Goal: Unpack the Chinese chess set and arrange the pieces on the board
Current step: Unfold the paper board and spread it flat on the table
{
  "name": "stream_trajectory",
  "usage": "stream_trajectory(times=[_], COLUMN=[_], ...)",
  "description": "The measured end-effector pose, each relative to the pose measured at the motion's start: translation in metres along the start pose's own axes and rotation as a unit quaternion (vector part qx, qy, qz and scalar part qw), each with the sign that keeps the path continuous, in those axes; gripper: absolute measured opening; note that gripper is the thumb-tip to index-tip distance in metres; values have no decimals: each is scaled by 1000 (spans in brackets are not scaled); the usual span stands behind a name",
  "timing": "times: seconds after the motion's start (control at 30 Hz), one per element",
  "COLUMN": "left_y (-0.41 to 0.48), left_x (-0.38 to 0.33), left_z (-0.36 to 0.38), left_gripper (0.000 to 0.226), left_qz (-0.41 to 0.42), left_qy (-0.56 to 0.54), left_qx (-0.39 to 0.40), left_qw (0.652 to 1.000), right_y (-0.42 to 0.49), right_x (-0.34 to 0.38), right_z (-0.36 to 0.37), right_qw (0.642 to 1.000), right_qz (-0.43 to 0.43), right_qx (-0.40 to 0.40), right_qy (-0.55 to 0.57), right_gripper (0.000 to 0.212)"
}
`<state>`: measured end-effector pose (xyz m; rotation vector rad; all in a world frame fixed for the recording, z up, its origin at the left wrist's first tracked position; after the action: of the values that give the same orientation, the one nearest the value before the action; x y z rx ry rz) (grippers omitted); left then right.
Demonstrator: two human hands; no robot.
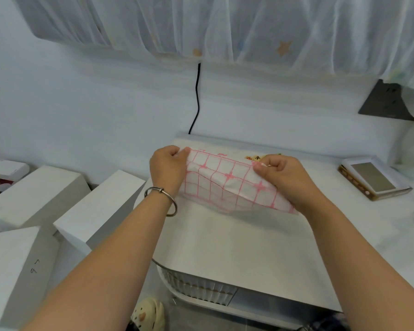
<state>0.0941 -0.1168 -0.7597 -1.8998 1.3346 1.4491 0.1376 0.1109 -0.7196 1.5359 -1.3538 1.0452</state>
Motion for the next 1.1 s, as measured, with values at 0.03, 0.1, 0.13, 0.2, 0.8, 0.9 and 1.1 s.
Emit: stream_trajectory(times=[0.03, 0.1, 0.13, 0.2, 0.8, 0.9, 1.1], left_y=[-1, -2, -1, -1, -11, -11, -18], left_x=[-1, -4, -6, -9, 22, 20, 16], left_z=[0, 0, -1, -3, 19, 20, 22], left_gripper=[33, 14, 26, 40, 56, 53, 58], left_qz=[15, 43, 66, 124, 212, 241, 195], left_qy=[38, 83, 100, 135, 469, 475, 467], left_qx=[-7, -6, -8, -5, 338, 257, 288], left_qw=[999, 996, 993, 983, 788, 806, 813], right_y=[2, 6, 9, 12, 12, 13, 15], right_x=[-2, -11, -17, -30, -73, -71, -82], right_z=[3, 10, 13, 19, 39, 41, 30], right_qw=[1000, 998, 994, 974, 798, 802, 805], right_qz=[6, 36, 51, 76, -10, -10, 21], right_qx=[-4, -22, -36, -46, 85, 78, 80], right_qy=[6, -38, -91, -209, -596, -591, -587], right_gripper=[22, 23, 22, 16, 59, 60, 58])
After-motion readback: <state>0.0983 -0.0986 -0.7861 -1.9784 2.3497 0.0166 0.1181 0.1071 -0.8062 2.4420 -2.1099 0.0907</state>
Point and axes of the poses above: each hand's wrist, its own y-axis towards the middle knuckle, its own z-axis out of the palm, x = y × z, the point moved 1 cm from there along y, towards the middle knuckle
